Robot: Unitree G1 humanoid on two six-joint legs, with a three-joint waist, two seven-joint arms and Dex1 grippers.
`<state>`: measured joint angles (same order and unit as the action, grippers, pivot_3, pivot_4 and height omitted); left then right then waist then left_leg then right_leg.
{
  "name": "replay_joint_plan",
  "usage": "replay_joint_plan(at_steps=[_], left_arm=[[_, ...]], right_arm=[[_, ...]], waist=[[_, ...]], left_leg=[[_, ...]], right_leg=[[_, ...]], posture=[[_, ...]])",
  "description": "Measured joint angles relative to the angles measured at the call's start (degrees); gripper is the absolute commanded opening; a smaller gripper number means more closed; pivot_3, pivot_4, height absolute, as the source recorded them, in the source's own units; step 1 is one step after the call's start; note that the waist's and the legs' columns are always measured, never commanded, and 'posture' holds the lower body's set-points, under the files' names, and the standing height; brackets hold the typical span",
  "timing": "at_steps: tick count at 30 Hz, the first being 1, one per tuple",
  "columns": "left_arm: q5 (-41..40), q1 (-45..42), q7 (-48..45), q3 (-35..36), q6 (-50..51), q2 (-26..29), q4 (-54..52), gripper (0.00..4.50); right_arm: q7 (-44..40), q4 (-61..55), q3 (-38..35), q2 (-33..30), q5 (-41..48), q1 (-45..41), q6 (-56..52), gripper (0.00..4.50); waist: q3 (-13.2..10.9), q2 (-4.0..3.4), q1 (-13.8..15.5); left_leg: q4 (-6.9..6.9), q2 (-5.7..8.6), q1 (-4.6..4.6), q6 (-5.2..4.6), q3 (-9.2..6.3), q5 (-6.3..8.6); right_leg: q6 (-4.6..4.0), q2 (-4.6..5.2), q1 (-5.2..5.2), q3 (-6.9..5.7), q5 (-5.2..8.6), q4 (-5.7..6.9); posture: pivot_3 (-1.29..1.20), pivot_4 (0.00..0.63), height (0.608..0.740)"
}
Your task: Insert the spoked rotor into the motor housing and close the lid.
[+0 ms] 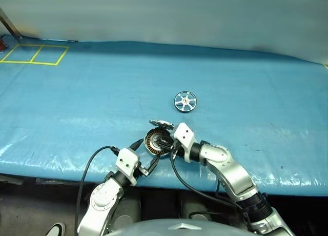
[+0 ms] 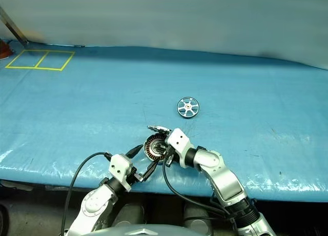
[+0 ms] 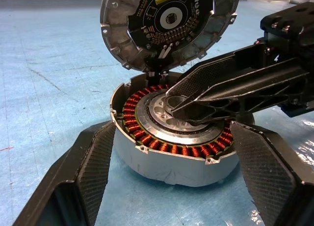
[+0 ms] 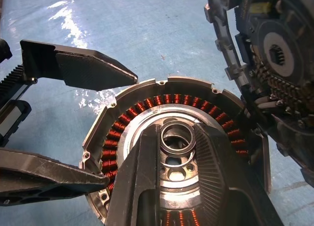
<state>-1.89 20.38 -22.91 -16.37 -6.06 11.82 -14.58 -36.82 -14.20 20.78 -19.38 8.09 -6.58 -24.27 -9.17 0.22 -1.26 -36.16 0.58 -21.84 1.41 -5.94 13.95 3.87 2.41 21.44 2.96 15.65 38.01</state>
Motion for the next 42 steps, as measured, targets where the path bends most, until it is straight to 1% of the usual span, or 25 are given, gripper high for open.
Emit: replay_joint_plan(at_steps=[6,19,27,42], left_arm=[[1.95,0.48,1.52,-0.93,-0.70,-0.33,0.23,3.98],[1.74,-1.04,2.42,-1.02,-1.91,-0.41,3.42,3.98],[1.72,-1.49,2.44,-1.77,-3.17,-0.82,5.49,3.98],[3.03,-0.17,4.04,-2.90,-5.59,-0.92,5.06,3.98]], right_arm=[[0.00,0.02,-0.14,-0.02,-0.02,-0.05,0.01,0.66],[-0.01,0.56,-0.38,-0.17,-0.98,-0.50,0.07,0.66],[-0.22,0.70,-0.38,-0.35,-1.06,-0.73,0.11,0.66],[-0.69,1.16,-0.34,-0.44,-1.27,-1.19,0.30,0.66]], waist=[[0.01,0.00,0.21],[0.04,-0.02,0.26],[0.14,-0.09,0.34],[0.15,-0.09,0.48]], left_leg=[[0.00,0.04,0.00,-0.01,-0.03,0.00],[-0.06,0.03,0.14,-0.06,-0.01,-0.09],[-0.09,0.03,0.19,-0.10,-0.02,-0.16],[0.00,0.03,0.14,-0.13,-0.03,-0.16]], right_leg=[[0.01,0.04,-0.03,-0.01,0.00,-0.01],[0.26,0.05,-0.21,-0.03,0.06,-0.02],[0.27,0.09,-0.26,-0.03,0.05,-0.09],[0.32,0.12,-0.24,-0.04,0.03,-0.16]], posture=[[0.00,0.150,0.740],[0.00,0.150,0.740],[0.00,0.150,0.740],[0.00,0.150,0.740]])
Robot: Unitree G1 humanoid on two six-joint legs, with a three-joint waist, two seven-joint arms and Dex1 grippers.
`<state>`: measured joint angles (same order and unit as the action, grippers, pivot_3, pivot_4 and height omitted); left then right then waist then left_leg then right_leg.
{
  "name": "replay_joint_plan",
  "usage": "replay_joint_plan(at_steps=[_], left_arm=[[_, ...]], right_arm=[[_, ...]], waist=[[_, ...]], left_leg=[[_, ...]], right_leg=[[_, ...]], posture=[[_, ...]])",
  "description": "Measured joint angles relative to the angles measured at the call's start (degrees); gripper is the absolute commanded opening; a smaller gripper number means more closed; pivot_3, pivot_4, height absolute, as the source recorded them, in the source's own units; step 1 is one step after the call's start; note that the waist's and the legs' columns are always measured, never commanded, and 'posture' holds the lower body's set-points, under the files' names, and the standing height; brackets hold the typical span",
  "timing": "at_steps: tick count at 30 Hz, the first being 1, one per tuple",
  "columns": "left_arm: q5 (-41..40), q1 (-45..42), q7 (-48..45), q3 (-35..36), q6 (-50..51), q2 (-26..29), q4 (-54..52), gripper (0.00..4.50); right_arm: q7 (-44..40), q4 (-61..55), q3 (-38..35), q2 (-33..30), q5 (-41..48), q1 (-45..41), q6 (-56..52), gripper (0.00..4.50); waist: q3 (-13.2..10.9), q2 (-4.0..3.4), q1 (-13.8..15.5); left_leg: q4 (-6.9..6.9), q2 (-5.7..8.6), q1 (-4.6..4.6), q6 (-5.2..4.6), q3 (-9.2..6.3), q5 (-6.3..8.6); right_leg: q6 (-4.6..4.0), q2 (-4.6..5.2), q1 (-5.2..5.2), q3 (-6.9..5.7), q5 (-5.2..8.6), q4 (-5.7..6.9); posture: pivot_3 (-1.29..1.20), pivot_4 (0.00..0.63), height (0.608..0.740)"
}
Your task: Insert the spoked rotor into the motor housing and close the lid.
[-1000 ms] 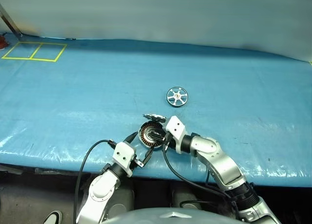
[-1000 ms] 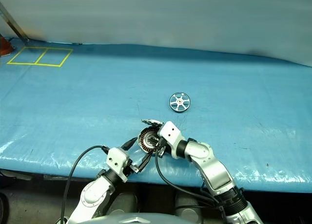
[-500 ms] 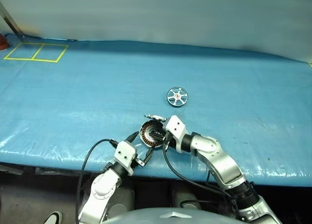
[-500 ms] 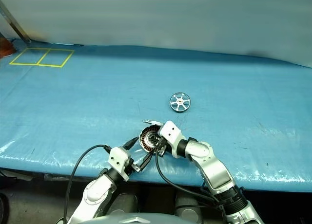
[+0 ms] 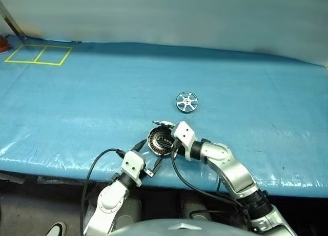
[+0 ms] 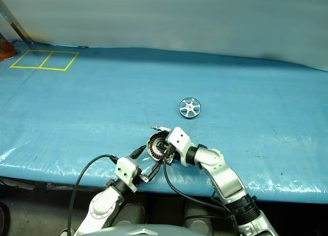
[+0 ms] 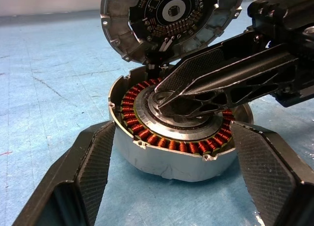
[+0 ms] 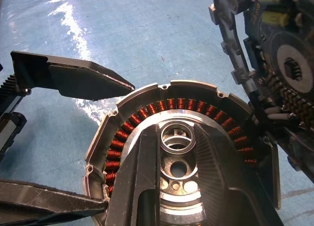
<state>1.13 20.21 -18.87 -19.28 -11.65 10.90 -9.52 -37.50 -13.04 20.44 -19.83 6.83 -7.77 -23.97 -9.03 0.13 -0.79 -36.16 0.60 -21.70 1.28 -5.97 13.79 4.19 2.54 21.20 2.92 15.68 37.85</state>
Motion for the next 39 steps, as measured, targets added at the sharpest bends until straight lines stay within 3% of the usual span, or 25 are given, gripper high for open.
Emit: replay_joint_plan(at_steps=[14,15,17,19,20,23,30,39], left_arm=[[-2.48,2.50,-1.67,-1.91,1.40,0.41,-6.98,3.98],[-9.88,1.66,-4.97,2.35,3.01,4.98,-9.53,3.98],[-21.28,-0.64,-8.03,18.32,6.79,14.80,-10.64,3.98],[-29.41,-3.42,-8.16,30.60,9.05,18.31,-11.61,3.98],[-32.25,-4.27,-8.37,32.27,9.68,18.20,-13.94,3.98],[-34.91,-4.03,-9.87,31.25,11.49,16.61,-16.32,3.98],[-29.16,-3.95,-11.95,28.89,12.77,16.35,-11.61,3.98],[-21.27,-0.97,-16.60,17.74,12.41,14.80,-9.70,3.98]], right_arm=[[0.21,0.46,-0.03,0.06,-0.04,-0.40,0.25,0.66],[0.29,0.47,0.15,0.34,-0.04,-0.47,0.25,0.66],[0.38,0.45,0.18,0.20,-0.04,-0.37,0.39,0.66],[0.46,0.46,-0.27,-0.26,-0.04,-0.13,0.78,0.66],[0.49,0.53,-0.55,-0.31,-0.12,-0.19,0.80,0.66],[0.63,0.54,-0.02,0.37,-0.43,-0.21,0.92,0.66],[1.16,0.54,-0.05,0.57,-0.60,-0.01,1.16,0.66],[1.93,0.25,-0.16,1.08,-0.88,0.81,1.47,0.66]], waist=[[-0.05,0.05,-0.03],[-0.12,0.18,-0.07],[-0.20,0.26,-0.43],[-0.14,0.05,-0.58],[-0.09,-0.05,-0.58],[-0.09,0.01,-0.91],[-0.11,0.21,-1.18],[-0.11,0.21,-1.24]], left_leg=[[0.07,-0.01,-0.22,-0.02,0.00,0.02],[0.10,-0.05,-0.23,0.00,-0.01,0.01],[0.14,-0.53,-0.27,0.06,-0.35,-0.02],[0.17,-0.60,-0.25,0.08,-0.35,-0.02],[0.18,-0.50,-0.19,0.09,-0.29,-0.02],[0.21,-0.09,-0.13,0.12,-0.10,0.01],[0.21,-0.10,-0.14,0.11,-0.07,0.02],[0.22,-0.13,-0.14,0.12,-0.08,0.02]], right_leg=[[-0.03,0.01,0.24,-0.01,0.01,-0.03],[-0.12,-0.06,0.31,-0.06,0.07,0.11],[-0.83,-0.35,0.51,-0.53,0.16,0.32],[-1.03,-0.46,0.47,-0.65,0.17,0.30],[-0.82,-0.33,0.36,-0.59,0.08,0.28],[-0.64,-0.06,0.27,-0.28,-0.05,0.13],[-0.63,-0.09,0.27,-0.26,-0.06,0.04],[-0.65,-0.09,0.30,-0.27,-0.05,0.08]], posture=[[0.00,0.150,0.740],[0.00,0.150,0.740],[0.00,0.150,0.740],[0.00,0.150,0.740],[0.00,0.150,0.740],[0.00,0.150,0.740],[0.00,0.150,0.740],[0.00,0.150,0.740]])
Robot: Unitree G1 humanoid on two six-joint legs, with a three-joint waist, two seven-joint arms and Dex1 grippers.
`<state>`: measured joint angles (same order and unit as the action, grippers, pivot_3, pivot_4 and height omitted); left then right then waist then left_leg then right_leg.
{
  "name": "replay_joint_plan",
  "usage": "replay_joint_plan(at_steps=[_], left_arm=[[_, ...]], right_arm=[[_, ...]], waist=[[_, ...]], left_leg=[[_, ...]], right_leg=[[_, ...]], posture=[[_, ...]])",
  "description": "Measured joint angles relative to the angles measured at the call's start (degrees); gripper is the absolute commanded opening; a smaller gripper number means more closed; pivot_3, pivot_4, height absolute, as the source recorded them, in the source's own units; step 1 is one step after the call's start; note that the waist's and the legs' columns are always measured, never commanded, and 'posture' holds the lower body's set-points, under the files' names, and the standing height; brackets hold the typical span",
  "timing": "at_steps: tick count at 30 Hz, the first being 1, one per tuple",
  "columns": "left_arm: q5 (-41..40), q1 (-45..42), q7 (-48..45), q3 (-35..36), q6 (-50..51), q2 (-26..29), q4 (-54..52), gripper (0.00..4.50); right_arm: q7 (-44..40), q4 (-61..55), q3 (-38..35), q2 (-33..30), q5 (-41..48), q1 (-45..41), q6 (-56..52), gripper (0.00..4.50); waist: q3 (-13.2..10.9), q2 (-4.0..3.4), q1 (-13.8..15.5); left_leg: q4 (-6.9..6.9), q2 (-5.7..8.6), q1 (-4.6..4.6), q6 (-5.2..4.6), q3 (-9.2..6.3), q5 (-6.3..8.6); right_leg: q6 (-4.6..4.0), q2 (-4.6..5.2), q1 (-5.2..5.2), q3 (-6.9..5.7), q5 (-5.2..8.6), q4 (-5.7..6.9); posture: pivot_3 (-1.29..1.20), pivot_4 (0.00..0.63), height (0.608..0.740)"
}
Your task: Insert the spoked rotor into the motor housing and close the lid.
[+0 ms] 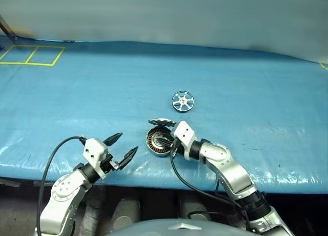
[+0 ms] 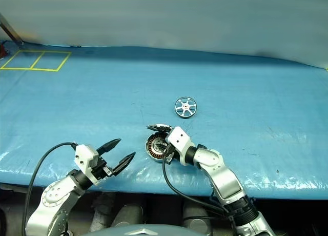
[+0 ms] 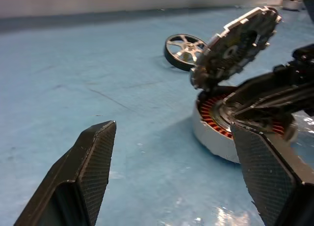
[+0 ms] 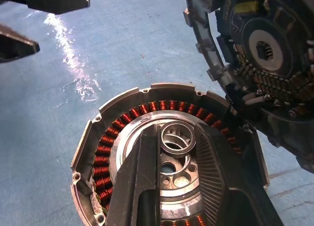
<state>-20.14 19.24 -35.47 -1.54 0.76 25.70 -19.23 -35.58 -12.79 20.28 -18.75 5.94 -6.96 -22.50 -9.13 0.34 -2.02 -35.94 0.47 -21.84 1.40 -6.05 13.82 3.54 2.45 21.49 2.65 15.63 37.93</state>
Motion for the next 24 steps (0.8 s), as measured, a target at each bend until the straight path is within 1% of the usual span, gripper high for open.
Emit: replay_joint_plan(at_steps=[3,11,16,24], left_arm=[[0.42,0.00,-0.56,-0.27,-0.06,-0.56,0.53,3.98],[0.47,0.00,-2.09,-1.49,0.07,-1.01,0.48,3.98],[0.58,-0.42,-2.01,-1.51,0.12,-1.60,0.44,3.98],[1.03,-0.86,-1.90,-1.55,0.59,-1.96,0.44,3.98]], right_arm=[[0.20,-0.70,-0.31,-0.28,0.02,0.36,-0.35,0.66],[-2.35,-3.82,-1.67,-4.54,1.46,0.69,-2.86,0.66],[-2.81,-3.91,-1.61,-4.69,1.36,0.53,-3.05,0.66],[-3.21,-3.82,0.55,-3.16,1.21,0.32,-3.08,0.66]], waist=[[0.00,0.00,0.09],[-0.02,0.00,0.10],[-0.02,0.00,0.10],[-0.03,0.00,0.03]], left_leg=[[0.00,0.01,0.00,0.01,-0.03,0.00],[0.00,0.03,-0.08,0.00,-0.01,0.00],[-0.01,0.03,-0.08,0.00,0.00,0.00],[0.00,0.03,-0.08,0.00,0.00,0.00]], right_leg=[[0.00,0.01,-0.01,-0.02,0.01,0.01],[0.02,0.04,0.05,-0.02,-0.01,-0.02],[0.02,0.04,0.05,-0.01,-0.01,-0.02],[0.02,0.04,0.06,-0.01,-0.01,-0.01]], posture=[[0.00,0.150,0.740],[0.00,0.150,0.740],[0.00,0.150,0.740],[0.00,0.150,0.740]])
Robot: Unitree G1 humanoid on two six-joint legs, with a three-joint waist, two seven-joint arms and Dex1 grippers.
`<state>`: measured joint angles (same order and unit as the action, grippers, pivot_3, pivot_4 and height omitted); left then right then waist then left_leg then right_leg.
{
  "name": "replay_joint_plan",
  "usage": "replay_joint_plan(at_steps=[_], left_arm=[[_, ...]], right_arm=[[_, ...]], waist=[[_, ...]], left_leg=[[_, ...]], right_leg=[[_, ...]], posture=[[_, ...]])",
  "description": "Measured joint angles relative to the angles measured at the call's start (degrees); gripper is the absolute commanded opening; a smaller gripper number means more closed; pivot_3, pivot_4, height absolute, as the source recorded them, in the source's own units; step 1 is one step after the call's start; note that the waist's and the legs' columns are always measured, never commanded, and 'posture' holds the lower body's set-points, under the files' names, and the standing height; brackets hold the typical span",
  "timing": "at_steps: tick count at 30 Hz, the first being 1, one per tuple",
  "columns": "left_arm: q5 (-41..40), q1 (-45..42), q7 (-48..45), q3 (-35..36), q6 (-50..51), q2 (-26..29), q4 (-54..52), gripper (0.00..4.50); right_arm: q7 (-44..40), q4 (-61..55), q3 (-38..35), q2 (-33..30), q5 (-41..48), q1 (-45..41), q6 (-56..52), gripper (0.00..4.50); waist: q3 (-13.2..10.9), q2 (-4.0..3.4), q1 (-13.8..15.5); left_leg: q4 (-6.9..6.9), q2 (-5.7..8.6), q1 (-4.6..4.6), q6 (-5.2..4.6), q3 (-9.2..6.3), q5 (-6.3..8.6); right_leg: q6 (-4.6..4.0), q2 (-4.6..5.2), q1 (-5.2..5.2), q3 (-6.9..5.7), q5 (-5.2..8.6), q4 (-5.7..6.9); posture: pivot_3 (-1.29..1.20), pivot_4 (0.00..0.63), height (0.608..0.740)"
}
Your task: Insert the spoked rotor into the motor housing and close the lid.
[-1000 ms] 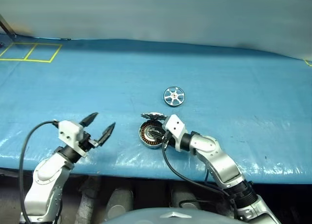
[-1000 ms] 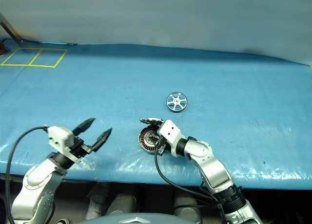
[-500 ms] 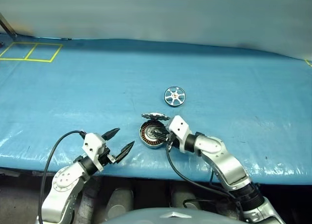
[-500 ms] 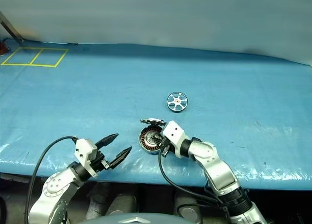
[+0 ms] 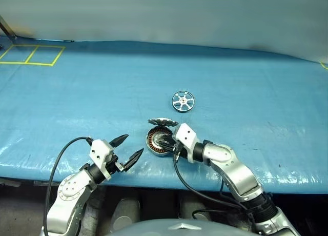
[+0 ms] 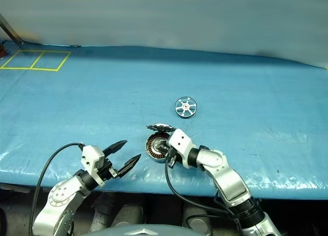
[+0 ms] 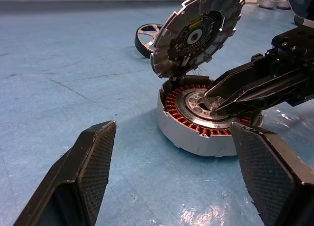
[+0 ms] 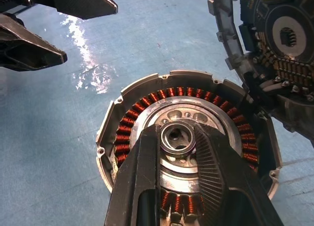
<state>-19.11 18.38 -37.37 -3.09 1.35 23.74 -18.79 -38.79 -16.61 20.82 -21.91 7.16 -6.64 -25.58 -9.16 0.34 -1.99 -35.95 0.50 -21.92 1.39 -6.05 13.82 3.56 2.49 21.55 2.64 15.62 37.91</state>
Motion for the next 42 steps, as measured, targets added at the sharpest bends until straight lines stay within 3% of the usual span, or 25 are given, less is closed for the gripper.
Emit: replay_joint_plan(at_steps=[25,30,42], left_arm=[[0.49,-0.10,1.12,-0.35,1.51,-0.79,-1.62,3.98],[0.52,-0.11,1.25,-0.35,2.01,-0.95,-1.62,3.98],[0.51,0.03,2.30,-0.29,2.19,-0.98,-1.87,3.98]], right_arm=[[0.66,2.15,-0.07,0.65,-1.95,-1.17,1.85,0.66],[1.03,2.71,-0.14,0.82,-2.28,-1.17,2.96,2.30],[0.28,2.47,-0.91,1.16,-0.96,-0.99,1.70,2.30]], waist=[[0.01,-0.01,-0.02],[0.01,0.00,-0.02],[0.00,0.00,-0.02]], left_leg=[[-0.01,0.00,0.01,0.00,0.00,0.00],[-0.01,0.00,0.01,0.00,0.00,0.00],[-0.01,0.00,0.01,0.00,0.00,0.00]], right_leg=[[0.00,0.00,-0.01,0.00,-0.01,0.02],[0.00,-0.01,-0.02,0.00,-0.01,0.02],[0.00,0.00,-0.01,0.00,0.00,0.02]], posture=[[0.00,0.150,0.740],[0.00,0.150,0.740],[0.00,0.150,0.740]])
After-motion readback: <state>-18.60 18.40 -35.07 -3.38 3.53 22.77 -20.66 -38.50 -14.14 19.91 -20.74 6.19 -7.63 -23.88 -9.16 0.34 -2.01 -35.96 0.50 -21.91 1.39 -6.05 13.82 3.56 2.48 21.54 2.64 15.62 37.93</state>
